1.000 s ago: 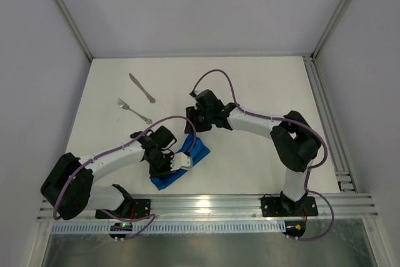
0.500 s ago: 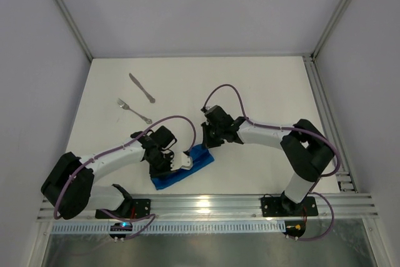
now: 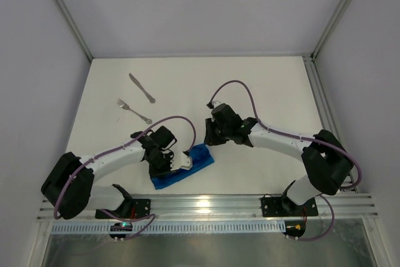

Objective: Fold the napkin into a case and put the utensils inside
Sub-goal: Smooth out the smaller rectangle-folded napkin at the center of the board.

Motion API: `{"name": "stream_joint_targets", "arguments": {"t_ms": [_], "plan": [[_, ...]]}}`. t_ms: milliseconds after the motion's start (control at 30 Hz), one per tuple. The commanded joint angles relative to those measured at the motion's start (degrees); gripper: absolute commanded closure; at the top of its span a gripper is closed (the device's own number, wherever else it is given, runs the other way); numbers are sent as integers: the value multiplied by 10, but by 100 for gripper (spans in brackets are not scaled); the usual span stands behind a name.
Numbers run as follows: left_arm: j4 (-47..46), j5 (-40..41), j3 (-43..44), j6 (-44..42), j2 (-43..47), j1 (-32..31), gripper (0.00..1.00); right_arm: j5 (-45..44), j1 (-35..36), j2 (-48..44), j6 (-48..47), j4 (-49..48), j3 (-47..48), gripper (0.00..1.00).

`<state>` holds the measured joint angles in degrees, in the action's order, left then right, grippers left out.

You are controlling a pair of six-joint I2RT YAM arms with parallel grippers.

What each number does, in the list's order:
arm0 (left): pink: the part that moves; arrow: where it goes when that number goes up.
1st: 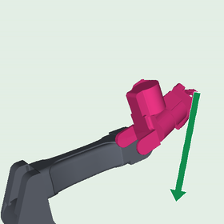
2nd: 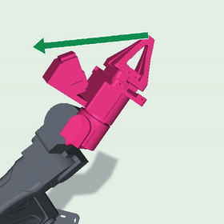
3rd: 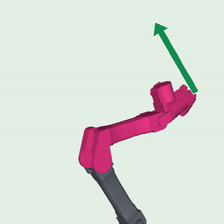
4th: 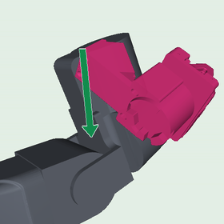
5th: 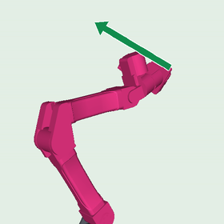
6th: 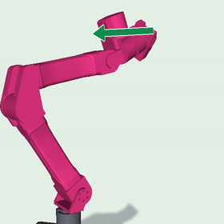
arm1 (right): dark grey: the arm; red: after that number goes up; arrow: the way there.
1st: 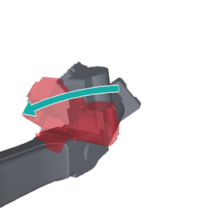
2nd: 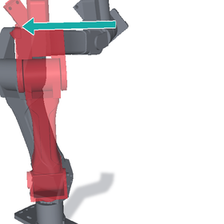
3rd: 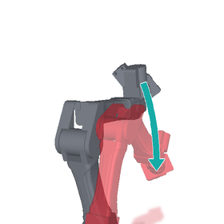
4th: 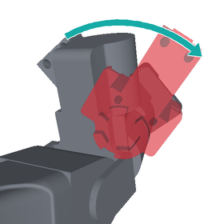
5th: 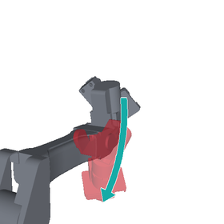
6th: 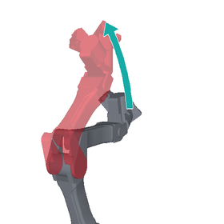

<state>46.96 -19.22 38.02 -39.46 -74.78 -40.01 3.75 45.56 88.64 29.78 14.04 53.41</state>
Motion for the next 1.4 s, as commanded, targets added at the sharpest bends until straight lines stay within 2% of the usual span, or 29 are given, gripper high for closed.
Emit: {"name": "stream_joint_targets", "arguments": {"t_ms": [0,33,133,300,333,367,433,467,500,567,733,833,1033,1233,1367], "plan": [[0,2,10,-5,-5,-2,100,-1,12,-23,-7,5,-13,70],[0,2,12,-5,-6,-2,100,-1,15,-22,-8,3,-13,66],[1,2,15,-5,-9,-2,100,13,20,-10,-3,-9,-12,59],[3,3,14,-5,-8,-2,100,14,20,11,16,-26,-12,60],[4,3,13,-5,-6,-2,100,14,21,15,19,-27,-11,63],[3,2,13,-5,-6,-2,100,8,21,17,23,-24,-11,75],[3,2,13,-5,-6,-2,100,-1,26,15,26,-18,-16,85],[2,2,12,-4,-6,-2,100,-7,30,14,26,-10,-20,94],[1,3,12,-1,-6,-2,100,-22,34,12,27,-9,-24,96],[-4,1,13,3,-8,-2,100,-50,54,6,27,-3,-40,96],[-4,3,11,6,-17,-2,100,-188,114,-2,1,-9,-84,96],[3,5,7,1,-14,-2,100,-221,124,-14,1,-37,-113,96],[14,0,14,-2,-3,-1,100,-224,127,-63,-31,-120,-167,96],[25,-3,26,-4,6,-1,100,-211,127,-94,-60,-137,-198,96],[32,-13,29,-8,12,-1,100,-186,126,-116,-79,-174,-219,91]]}}
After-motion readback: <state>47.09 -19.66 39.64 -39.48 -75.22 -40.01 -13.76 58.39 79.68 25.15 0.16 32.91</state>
